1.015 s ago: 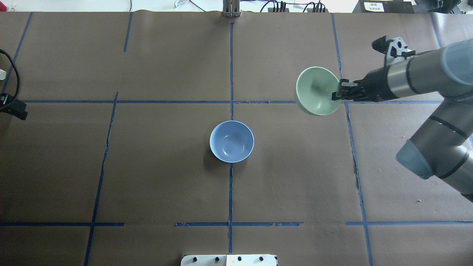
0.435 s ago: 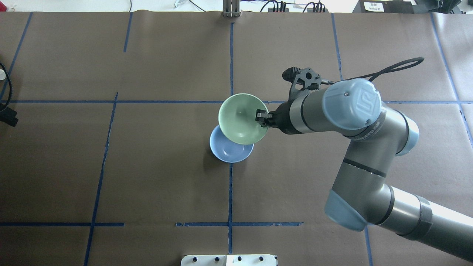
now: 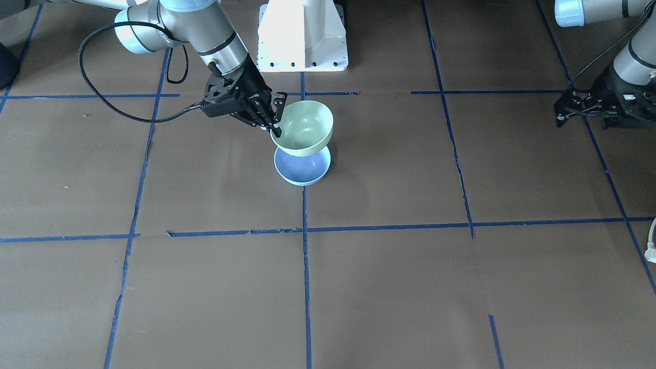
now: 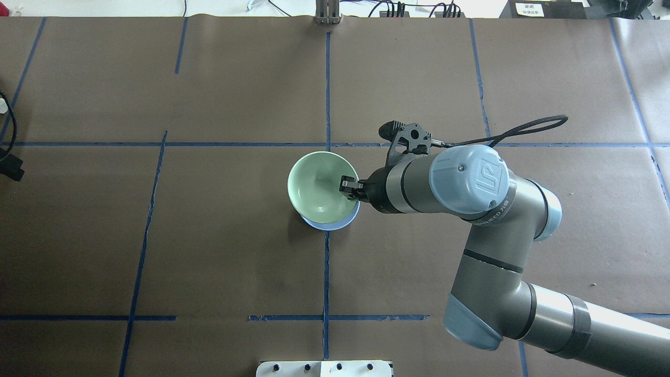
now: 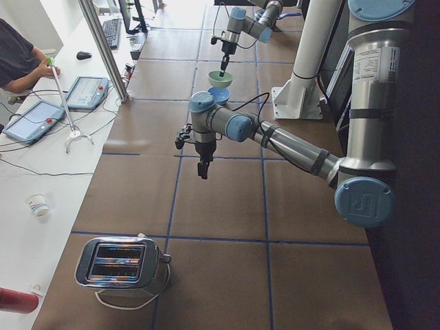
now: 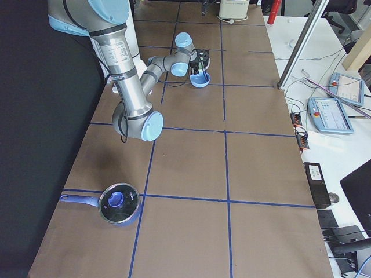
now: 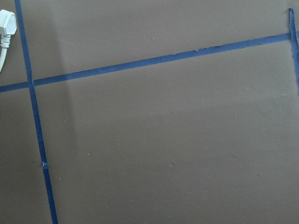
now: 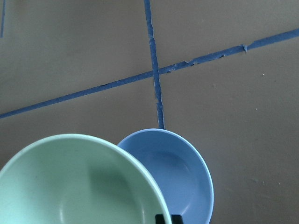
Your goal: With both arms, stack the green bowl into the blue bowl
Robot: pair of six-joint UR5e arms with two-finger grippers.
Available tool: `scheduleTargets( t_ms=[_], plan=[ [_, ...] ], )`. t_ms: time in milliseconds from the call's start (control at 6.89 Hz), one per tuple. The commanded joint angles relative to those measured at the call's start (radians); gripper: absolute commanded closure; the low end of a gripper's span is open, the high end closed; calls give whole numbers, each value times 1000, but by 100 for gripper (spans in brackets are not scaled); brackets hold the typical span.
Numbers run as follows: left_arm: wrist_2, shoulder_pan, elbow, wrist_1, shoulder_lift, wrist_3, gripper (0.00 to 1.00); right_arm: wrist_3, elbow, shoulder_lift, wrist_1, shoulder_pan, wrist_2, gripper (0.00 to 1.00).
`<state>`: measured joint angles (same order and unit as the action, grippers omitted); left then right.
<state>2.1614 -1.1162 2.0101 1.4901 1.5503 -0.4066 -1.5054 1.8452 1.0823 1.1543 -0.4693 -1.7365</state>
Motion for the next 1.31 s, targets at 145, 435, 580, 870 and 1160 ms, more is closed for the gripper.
scheduleTargets(
  t_ms=[145,435,580,870,1160],
  plan=[
    [0,1,2,-1,4,-1,0,-73,-65,2,-92,24,86,98],
    [0,-1,2,-1,1,-1,0,-75,-66,5,-87,17,87,98],
    [0,-1,2,-1,1,-1,0,-75,-67,8,-82,15,87,97],
    [0,1,3,-1,1,-3,0,-78,-78,7,-79,18,87,73],
    [0,1,1,-1,2,-3,0,-218,-99,-5,-82,26,97,0]
  ],
)
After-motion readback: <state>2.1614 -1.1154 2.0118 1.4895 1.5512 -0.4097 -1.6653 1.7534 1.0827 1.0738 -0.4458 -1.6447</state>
